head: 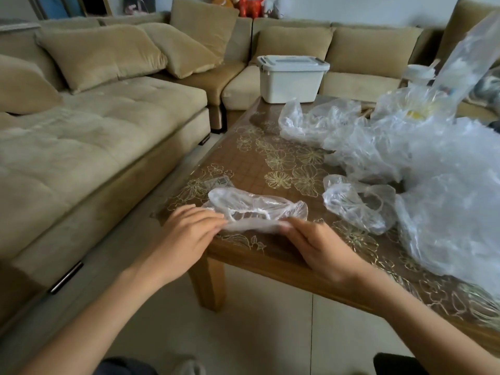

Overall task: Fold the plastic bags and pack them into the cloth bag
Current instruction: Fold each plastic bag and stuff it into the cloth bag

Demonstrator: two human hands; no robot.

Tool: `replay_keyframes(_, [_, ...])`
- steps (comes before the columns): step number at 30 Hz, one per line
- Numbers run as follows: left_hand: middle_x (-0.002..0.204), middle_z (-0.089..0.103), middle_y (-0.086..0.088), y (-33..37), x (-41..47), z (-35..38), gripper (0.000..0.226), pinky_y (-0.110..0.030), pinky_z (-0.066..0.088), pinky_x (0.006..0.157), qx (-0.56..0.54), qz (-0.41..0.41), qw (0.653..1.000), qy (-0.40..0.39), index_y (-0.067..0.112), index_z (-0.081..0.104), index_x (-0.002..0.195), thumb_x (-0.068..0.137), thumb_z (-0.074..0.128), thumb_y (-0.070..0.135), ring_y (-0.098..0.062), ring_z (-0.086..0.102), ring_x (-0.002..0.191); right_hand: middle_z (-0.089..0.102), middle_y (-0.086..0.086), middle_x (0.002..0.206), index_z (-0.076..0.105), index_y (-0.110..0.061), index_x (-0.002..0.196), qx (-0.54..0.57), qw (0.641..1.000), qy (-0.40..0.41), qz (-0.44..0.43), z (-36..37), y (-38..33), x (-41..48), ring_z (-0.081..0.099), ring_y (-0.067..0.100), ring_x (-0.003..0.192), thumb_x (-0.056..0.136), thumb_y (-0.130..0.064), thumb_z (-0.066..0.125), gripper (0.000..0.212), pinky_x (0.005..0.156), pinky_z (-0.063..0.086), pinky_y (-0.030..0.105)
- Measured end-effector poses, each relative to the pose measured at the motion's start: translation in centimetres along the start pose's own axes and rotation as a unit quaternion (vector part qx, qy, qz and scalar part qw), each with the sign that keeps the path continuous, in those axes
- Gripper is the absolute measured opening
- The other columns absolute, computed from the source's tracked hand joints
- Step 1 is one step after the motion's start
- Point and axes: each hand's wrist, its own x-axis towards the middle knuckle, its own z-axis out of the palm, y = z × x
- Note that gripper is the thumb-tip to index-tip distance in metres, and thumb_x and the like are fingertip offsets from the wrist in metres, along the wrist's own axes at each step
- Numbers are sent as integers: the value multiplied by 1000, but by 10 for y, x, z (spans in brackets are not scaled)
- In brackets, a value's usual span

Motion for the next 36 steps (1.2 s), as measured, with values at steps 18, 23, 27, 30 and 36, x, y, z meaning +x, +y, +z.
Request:
replay_keyframes(18, [54, 43, 5, 25, 44, 18, 32, -28, 23, 42, 23, -250, 968, 8, 13, 49, 78, 101, 34, 31, -13, 42, 47, 43, -4, 54, 37, -15, 59, -52, 956, 199, 211, 6, 9, 39, 40, 13, 50, 95, -42, 47, 46, 47, 28, 28])
replay_keyframes(23, [70, 57, 2, 27, 55, 20, 26, -21, 28, 41, 117, -277, 953, -41, 14, 54, 99, 98, 42, 37, -16, 52, 57, 55, 1, 77, 46, -13, 78, -188, 936, 228, 191, 16, 11, 38, 51, 23, 64, 98, -40, 42, 34, 54, 31, 30])
replay_keyframes(27, [87, 70, -6, 27, 56, 20, 39, -29, 50, 56, 163, -280, 945, -46, 13, 46, 124, 97, 42, 42, -20, 67, 72, 55, 5, 101, 49, -11, 106, -245, 921, 203, 226, 15, 14, 38, 58, 25, 81, 98, -35, 41, 26, 58, 33, 30])
replay_keyframes(30, [89, 67, -5, 24, 59, 20, 30, -26, 39, 54, 159, -272, 948, -30, 14, 56, 101, 96, 44, 42, -19, 61, 74, 55, 6, 104, 48, -12, 109, -250, 921, 191, 228, 13, 15, 39, 58, 27, 83, 99, -35, 37, 27, 59, 33, 30])
replay_keyframes(36, [66, 46, 4, 15, 65, 10, 35, -14, 29, 51, -161, -253, 952, 64, 6, 54, 70, 93, 54, 33, -5, 43, 58, 55, 8, 112, 53, -10, 114, -197, 946, 170, 194, -2, 12, 38, 55, 27, 99, 97, -31, 44, 28, 73, 41, 33])
